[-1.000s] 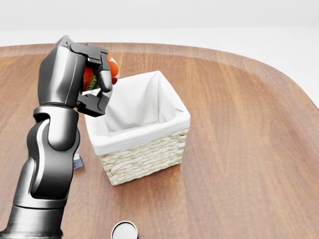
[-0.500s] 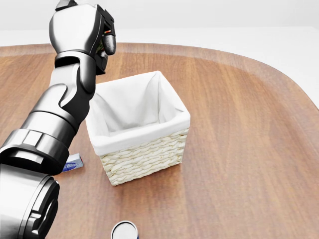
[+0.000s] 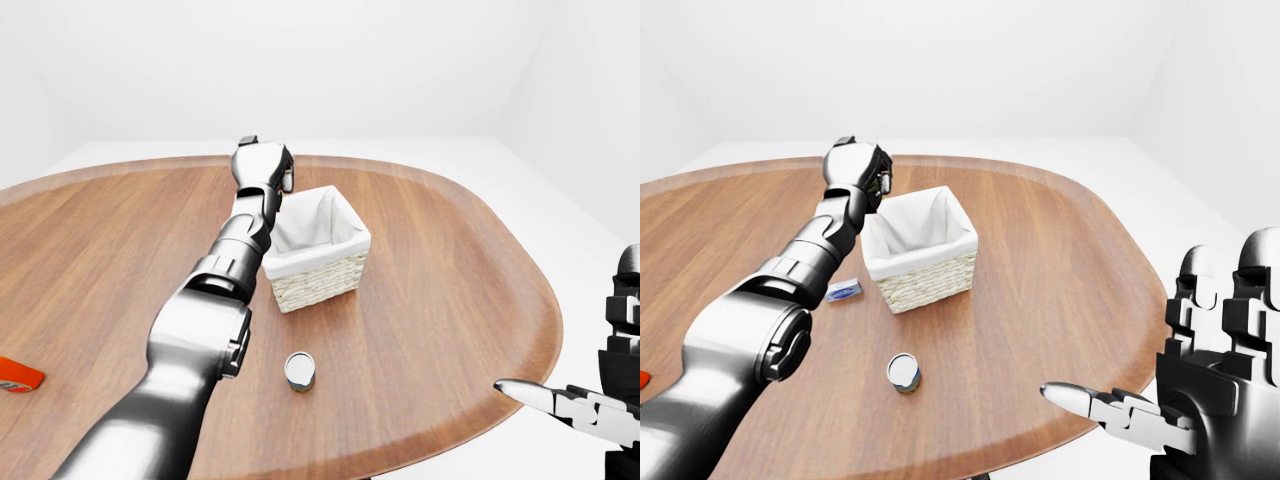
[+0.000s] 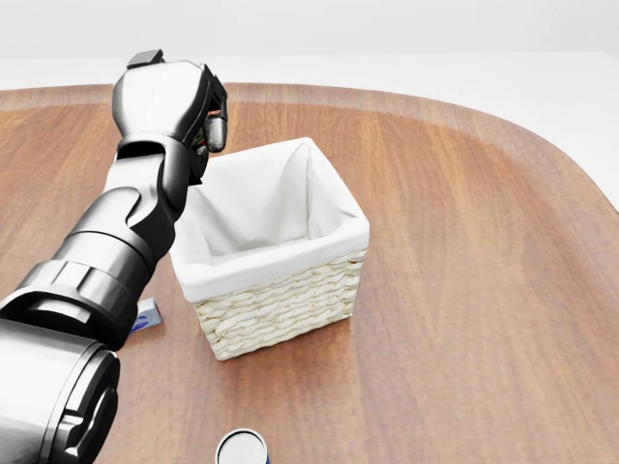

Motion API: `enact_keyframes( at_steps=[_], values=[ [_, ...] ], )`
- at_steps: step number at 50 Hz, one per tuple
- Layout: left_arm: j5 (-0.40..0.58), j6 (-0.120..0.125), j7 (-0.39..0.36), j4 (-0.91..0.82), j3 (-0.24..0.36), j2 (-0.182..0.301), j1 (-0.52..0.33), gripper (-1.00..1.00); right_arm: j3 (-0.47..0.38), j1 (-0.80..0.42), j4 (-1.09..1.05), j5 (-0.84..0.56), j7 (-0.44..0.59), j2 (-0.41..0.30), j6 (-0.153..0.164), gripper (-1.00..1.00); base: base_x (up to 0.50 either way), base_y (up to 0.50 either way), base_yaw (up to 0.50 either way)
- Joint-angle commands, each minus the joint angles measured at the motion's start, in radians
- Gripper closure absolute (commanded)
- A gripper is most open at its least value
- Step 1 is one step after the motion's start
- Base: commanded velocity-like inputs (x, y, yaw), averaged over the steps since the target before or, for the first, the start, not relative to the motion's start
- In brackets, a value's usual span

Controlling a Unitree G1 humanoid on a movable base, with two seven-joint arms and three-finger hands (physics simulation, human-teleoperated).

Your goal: Pick up the tomato sauce, and put it in the basket.

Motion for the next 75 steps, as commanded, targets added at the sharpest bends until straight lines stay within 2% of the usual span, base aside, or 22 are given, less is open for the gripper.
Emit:
enact_keyframes(
  at_steps=[1, 12, 32, 59, 60, 61, 62, 63, 64, 75],
  values=[
    [-0.009, 0.000, 0.015, 0.009, -0.006, -0.008, 0.035, 1.00, 0.001, 0.002, 0.000, 0.000, -0.003, -0.001, -0.001, -1.00, 0.00, 0.00, 0.00],
    [-0.011, -0.017, 0.033, 0.010, 0.000, -0.023, 0.058, 1.00, 0.005, 0.005, 0.000, -0.004, 0.000, 0.002, -0.005, -1.00, 0.00, 0.00, 0.00],
    [-0.001, -0.019, 0.068, 0.014, -0.017, -0.067, 0.116, 1.00, 0.000, 0.010, 0.000, 0.002, 0.009, 0.008, -0.011, -1.00, 0.00, 0.00, 0.00],
    [0.023, -0.024, 0.097, 0.018, -0.020, -0.066, 0.145, 1.00, 0.010, 0.022, 0.000, 0.008, -0.012, -0.015, -0.026, -1.00, 0.00, 0.00, 0.00],
    [0.023, -0.024, 0.100, 0.018, -0.018, -0.064, 0.143, 0.94, 0.010, 0.023, 0.000, 0.009, -0.013, -0.016, -0.027, -1.00, 0.00, 0.00, 0.00],
    [0.022, -0.024, 0.102, 0.018, -0.016, -0.061, 0.142, 0.05, 0.011, 0.022, 0.000, 0.009, -0.014, -0.017, -0.026, -1.00, 0.00, 0.00, 0.00],
    [0.025, -0.024, 0.106, 0.019, -0.017, -0.059, 0.143, -0.71, 0.011, 0.021, 0.000, 0.008, -0.015, -0.018, -0.025, -1.00, 0.00, 0.00, 0.00],
    [0.024, -0.025, 0.101, 0.019, -0.016, -0.058, 0.142, -1.00, 0.012, 0.020, 0.000, 0.007, -0.016, -0.018, -0.023, -1.00, 0.00, 0.00, 0.00],
    [0.026, -0.018, 0.101, 0.020, -0.015, -0.056, 0.141, -1.00, 0.013, 0.019, 0.000, 0.005, -0.015, -0.016, -0.023, -1.00, 0.00, 0.00, 0.00],
    [0.027, -0.020, 0.105, 0.020, -0.009, -0.047, 0.136, -1.00, 0.012, 0.018, 0.000, 0.005, -0.017, -0.020, -0.021, -1.00, 0.00, 0.00, 0.00]
  ],
)
